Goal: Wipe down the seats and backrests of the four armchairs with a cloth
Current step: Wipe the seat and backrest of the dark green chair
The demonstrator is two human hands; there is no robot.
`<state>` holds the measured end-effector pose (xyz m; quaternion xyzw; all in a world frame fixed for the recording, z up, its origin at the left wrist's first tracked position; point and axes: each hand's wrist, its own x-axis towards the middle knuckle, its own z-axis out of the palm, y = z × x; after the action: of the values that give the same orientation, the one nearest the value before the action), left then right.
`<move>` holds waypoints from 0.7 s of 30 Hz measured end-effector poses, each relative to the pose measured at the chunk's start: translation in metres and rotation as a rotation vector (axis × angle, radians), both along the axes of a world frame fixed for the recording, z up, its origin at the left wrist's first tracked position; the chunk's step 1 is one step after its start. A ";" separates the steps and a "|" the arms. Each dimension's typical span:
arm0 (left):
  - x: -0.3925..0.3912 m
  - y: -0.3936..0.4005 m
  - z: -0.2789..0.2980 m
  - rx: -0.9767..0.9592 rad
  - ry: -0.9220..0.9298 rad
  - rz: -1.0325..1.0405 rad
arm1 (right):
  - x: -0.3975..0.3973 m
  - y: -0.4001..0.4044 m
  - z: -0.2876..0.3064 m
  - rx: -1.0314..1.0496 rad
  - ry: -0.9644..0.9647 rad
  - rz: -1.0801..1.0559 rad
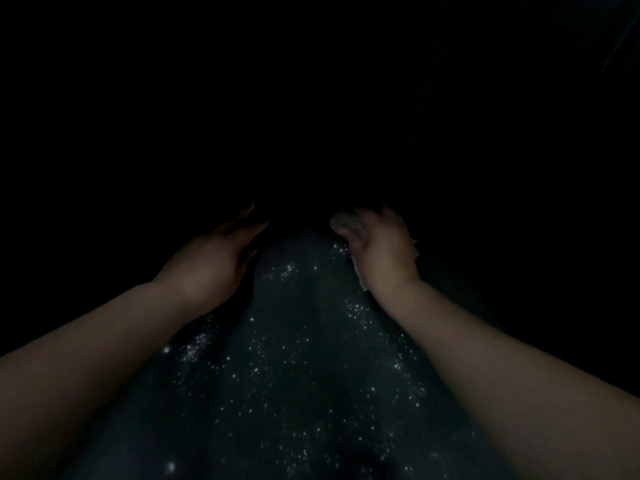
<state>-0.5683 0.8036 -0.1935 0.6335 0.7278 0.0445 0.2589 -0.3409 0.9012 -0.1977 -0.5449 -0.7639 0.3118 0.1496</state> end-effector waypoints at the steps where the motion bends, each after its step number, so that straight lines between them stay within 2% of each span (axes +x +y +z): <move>1: 0.000 -0.001 0.000 0.000 -0.013 0.004 | 0.000 -0.011 0.000 0.025 0.011 0.098; 3: 0.000 -0.002 0.003 0.015 -0.013 -0.002 | 0.009 -0.029 0.004 -0.025 0.051 0.284; 5: -0.001 -0.004 0.004 0.023 -0.006 0.001 | 0.020 -0.032 0.008 -0.107 0.114 0.319; 8: -0.004 -0.006 0.006 0.032 -0.036 0.030 | 0.012 -0.006 0.007 -0.085 0.186 0.014; 10: -0.006 -0.006 0.005 0.033 -0.046 0.039 | -0.008 0.017 0.003 -0.149 0.184 -0.094; 12: -0.007 -0.006 0.005 0.031 -0.046 0.042 | -0.023 0.017 -0.001 -0.202 0.125 -0.039; 14: -0.007 -0.007 0.007 0.053 -0.045 0.049 | -0.025 -0.004 0.000 -0.107 0.059 0.116; 16: -0.008 -0.012 0.012 0.061 -0.046 0.063 | -0.014 -0.031 0.005 -0.082 0.089 0.312; 18: -0.011 -0.017 0.017 0.025 -0.052 0.080 | -0.003 -0.048 0.011 -0.146 0.129 0.422; 21: -0.017 -0.026 0.019 -0.043 -0.040 0.088 | -0.012 -0.034 0.012 -0.152 0.178 0.266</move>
<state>-0.5853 0.7775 -0.1745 0.5943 0.7504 0.0526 0.2846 -0.3533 0.8676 -0.1852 -0.4189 -0.7874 0.4325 0.1323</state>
